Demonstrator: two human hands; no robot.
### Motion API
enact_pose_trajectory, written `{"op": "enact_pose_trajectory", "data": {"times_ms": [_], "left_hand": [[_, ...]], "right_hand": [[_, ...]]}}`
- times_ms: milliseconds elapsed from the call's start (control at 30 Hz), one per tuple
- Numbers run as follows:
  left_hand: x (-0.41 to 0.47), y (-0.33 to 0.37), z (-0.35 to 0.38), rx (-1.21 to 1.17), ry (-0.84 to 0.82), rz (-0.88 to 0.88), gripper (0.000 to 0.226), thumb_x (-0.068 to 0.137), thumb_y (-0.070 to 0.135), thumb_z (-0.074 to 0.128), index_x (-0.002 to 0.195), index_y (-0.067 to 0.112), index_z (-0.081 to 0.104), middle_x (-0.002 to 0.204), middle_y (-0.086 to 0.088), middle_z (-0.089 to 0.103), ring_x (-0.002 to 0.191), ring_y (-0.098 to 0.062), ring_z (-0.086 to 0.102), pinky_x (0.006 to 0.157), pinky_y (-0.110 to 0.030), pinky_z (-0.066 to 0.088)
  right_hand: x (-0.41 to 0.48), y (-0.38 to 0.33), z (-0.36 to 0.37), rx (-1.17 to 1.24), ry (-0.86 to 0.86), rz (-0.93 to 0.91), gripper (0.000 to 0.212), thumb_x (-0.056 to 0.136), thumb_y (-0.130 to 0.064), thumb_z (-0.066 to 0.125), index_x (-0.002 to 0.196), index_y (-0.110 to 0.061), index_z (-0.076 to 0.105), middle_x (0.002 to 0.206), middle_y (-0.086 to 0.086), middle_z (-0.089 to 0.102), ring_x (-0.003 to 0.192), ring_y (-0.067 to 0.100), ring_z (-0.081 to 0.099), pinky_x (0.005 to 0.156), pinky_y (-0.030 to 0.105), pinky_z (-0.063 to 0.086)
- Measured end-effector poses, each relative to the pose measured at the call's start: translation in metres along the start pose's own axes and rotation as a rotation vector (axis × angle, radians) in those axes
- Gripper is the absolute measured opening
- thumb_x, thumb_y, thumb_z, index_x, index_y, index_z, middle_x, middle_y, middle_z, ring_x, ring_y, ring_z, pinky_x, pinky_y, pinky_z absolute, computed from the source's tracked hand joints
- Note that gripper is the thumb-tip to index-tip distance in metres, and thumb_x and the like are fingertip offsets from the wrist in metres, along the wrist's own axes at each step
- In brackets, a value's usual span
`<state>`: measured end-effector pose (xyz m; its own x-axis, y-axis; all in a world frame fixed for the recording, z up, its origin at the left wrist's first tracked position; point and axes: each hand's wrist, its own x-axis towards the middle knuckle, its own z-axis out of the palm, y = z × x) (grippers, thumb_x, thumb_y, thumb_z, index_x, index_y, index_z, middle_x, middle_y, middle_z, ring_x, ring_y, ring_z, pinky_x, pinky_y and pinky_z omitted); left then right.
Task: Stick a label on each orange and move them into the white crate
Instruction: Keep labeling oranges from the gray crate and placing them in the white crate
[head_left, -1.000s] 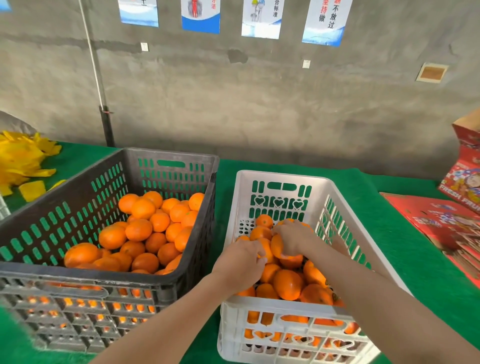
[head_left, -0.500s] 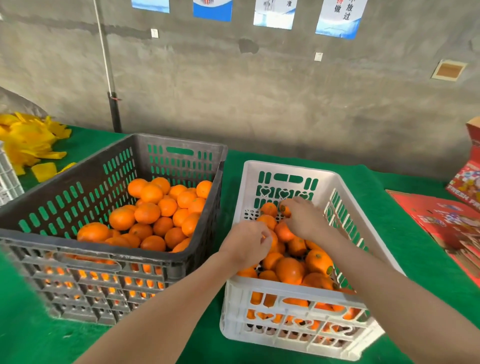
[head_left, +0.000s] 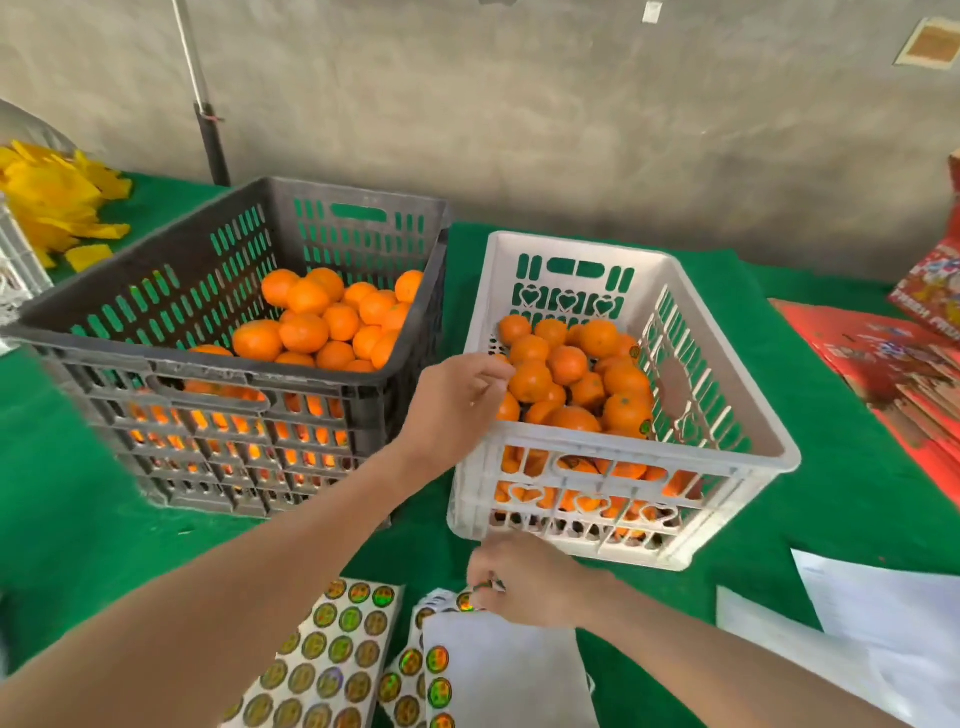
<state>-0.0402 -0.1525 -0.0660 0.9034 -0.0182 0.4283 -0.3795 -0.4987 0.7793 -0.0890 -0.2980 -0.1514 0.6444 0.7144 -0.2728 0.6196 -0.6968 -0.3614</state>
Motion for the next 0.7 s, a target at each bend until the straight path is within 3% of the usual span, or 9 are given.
{"op": "enact_pose_trajectory", "data": {"times_ms": [133, 267, 333, 400, 433, 533, 700], "left_hand": [[-0.056, -0.003, -0.019, 0.032, 0.016, 0.159, 0.018, 0.087, -0.002, 0.06, 0.102, 0.004, 0.069, 0.091, -0.002, 0.068, 0.076, -0.006, 0.062, 0.069, -0.014, 0.05], [-0.092, -0.033, -0.012, 0.125, -0.181, -0.178, 0.02, 0.091, 0.005, 0.058, 0.107, 0.009, 0.07, 0.09, 0.006, 0.066, 0.072, 0.005, 0.058, 0.067, 0.0, 0.041], [-0.108, -0.054, -0.006, 0.182, -0.323, -0.389, 0.024, 0.091, 0.01, 0.058, 0.113, 0.011, 0.068, 0.1, 0.002, 0.067, 0.084, -0.002, 0.059, 0.074, 0.0, 0.039], [-0.124, -0.069, -0.002, 0.198, -0.44, -0.534, 0.028, 0.091, 0.014, 0.058, 0.117, 0.012, 0.066, 0.112, -0.002, 0.067, 0.102, -0.013, 0.06, 0.089, -0.014, 0.042], [-0.13, -0.074, 0.001, 0.197, -0.482, -0.584, 0.029, 0.09, 0.015, 0.059, 0.118, 0.012, 0.065, 0.115, -0.002, 0.066, 0.106, -0.015, 0.059, 0.093, -0.02, 0.043], [-0.143, -0.079, 0.008, 0.226, -0.55, -0.645, 0.031, 0.091, 0.015, 0.054, 0.121, 0.014, 0.063, 0.124, -0.001, 0.063, 0.114, -0.015, 0.055, 0.096, -0.023, 0.041], [-0.144, -0.075, 0.012, 0.117, -0.559, -0.748, 0.03, 0.092, 0.013, 0.056, 0.12, 0.009, 0.064, 0.122, -0.005, 0.063, 0.113, -0.022, 0.059, 0.097, -0.029, 0.047]], "right_hand": [[0.009, 0.005, 0.031, -0.02, -0.159, 0.151, 0.042, 0.08, -0.038, 0.065, 0.076, 0.003, 0.056, 0.077, 0.016, 0.05, 0.075, 0.031, 0.05, 0.063, 0.04, 0.041], [0.019, 0.002, 0.038, -0.077, -0.177, 0.187, 0.045, 0.076, -0.031, 0.07, 0.056, -0.016, 0.033, 0.062, 0.001, 0.034, 0.077, 0.025, 0.048, 0.064, 0.034, 0.041], [0.021, 0.005, 0.039, -0.063, -0.123, 0.202, 0.031, 0.081, -0.02, 0.063, 0.06, -0.012, 0.041, 0.066, 0.006, 0.047, 0.082, 0.028, 0.053, 0.068, 0.036, 0.046], [0.018, 0.008, 0.041, 0.009, -0.085, 0.219, 0.019, 0.081, -0.026, 0.064, 0.078, -0.012, 0.05, 0.083, 0.008, 0.057, 0.083, 0.026, 0.054, 0.07, 0.035, 0.045], [0.016, 0.008, 0.042, 0.034, -0.094, 0.229, 0.025, 0.078, -0.033, 0.067, 0.082, -0.014, 0.051, 0.086, 0.006, 0.056, 0.082, 0.024, 0.053, 0.069, 0.034, 0.044], [0.015, 0.005, 0.053, 0.001, -0.138, 0.23, 0.038, 0.069, -0.042, 0.074, 0.068, -0.018, 0.045, 0.086, 0.003, 0.047, 0.082, 0.022, 0.047, 0.063, 0.031, 0.036], [0.01, 0.009, 0.045, 0.161, -0.01, 0.227, 0.023, 0.078, -0.028, 0.072, 0.083, -0.018, 0.052, 0.085, -0.003, 0.049, 0.081, 0.018, 0.047, 0.065, 0.029, 0.034]]}}
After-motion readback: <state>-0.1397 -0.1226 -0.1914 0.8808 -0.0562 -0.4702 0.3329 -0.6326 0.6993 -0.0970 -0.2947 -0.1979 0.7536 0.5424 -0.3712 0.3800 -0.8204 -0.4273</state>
